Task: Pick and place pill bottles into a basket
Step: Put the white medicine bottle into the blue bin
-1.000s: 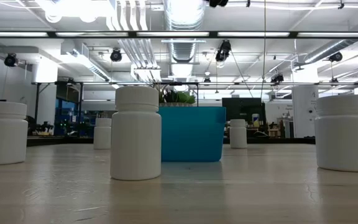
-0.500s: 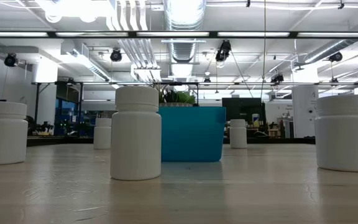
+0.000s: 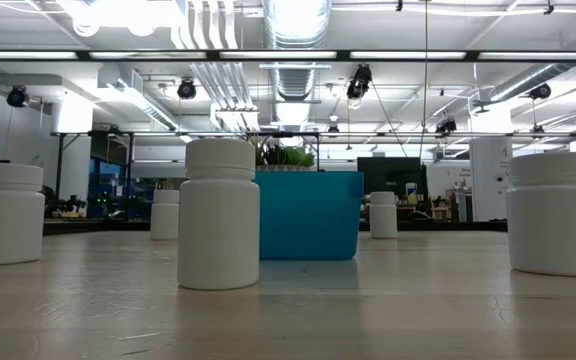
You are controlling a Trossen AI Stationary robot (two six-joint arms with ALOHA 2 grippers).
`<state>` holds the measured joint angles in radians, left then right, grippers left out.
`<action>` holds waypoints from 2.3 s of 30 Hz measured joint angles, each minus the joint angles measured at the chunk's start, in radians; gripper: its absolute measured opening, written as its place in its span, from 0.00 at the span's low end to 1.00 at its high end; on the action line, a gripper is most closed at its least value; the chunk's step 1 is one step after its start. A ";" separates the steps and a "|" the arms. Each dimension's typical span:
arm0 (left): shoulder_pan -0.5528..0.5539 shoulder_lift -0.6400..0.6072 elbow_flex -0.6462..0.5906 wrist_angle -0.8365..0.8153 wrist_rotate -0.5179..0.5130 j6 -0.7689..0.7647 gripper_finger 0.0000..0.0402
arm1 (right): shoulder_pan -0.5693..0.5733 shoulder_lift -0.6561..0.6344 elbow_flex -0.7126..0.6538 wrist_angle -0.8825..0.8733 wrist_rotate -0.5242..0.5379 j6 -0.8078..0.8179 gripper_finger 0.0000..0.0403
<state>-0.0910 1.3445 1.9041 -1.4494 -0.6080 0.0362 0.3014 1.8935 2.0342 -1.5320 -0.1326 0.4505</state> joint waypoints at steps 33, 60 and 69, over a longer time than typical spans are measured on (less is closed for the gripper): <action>0.000 -0.005 -0.017 0.009 0.002 0.053 0.54 | 0.166 -0.288 -0.748 0.568 0.105 0.295 0.63; 0.000 -0.042 -0.079 0.027 0.002 0.049 0.54 | 0.165 -0.162 -0.835 0.702 0.083 0.212 0.61; 0.000 -0.054 -0.079 0.028 0.002 0.049 0.54 | 0.160 -0.163 -0.879 0.760 0.071 0.227 0.58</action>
<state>-0.0908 1.2902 1.8252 -1.4216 -0.6064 0.0856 0.4614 1.7309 1.1553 -0.7716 -0.0612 0.6774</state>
